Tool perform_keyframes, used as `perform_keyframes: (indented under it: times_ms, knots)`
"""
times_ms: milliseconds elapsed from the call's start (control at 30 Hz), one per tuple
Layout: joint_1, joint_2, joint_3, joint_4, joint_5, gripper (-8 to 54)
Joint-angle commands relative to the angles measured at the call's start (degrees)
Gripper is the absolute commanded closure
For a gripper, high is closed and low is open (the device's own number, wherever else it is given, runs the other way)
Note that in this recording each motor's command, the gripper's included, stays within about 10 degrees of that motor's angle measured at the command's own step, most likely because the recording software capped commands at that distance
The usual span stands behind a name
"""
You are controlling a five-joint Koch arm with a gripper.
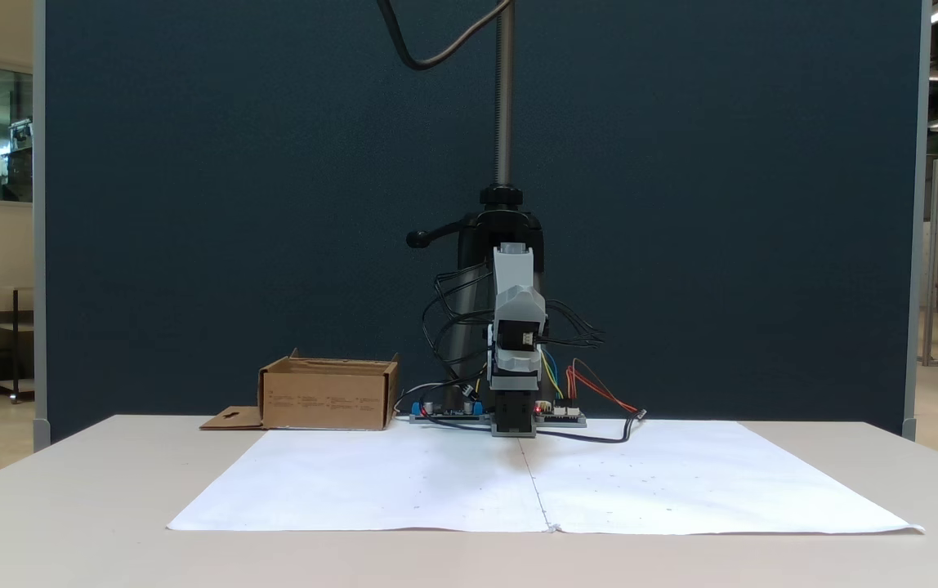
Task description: Grasp a green dice and put it in the bin.
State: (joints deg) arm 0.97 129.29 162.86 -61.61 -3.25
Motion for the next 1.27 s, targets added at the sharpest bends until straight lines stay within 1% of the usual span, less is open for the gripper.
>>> perform_keyframes:
  times_ms: [0,467,1233]
  knots:
    - [0.53,6.50,0.09,-4.39,-1.32,0.8]
    - [0.53,6.50,1.32,-8.96,-1.32,0.8]
    - [0.44,6.50,2.55,-9.23,-1.32,0.8]
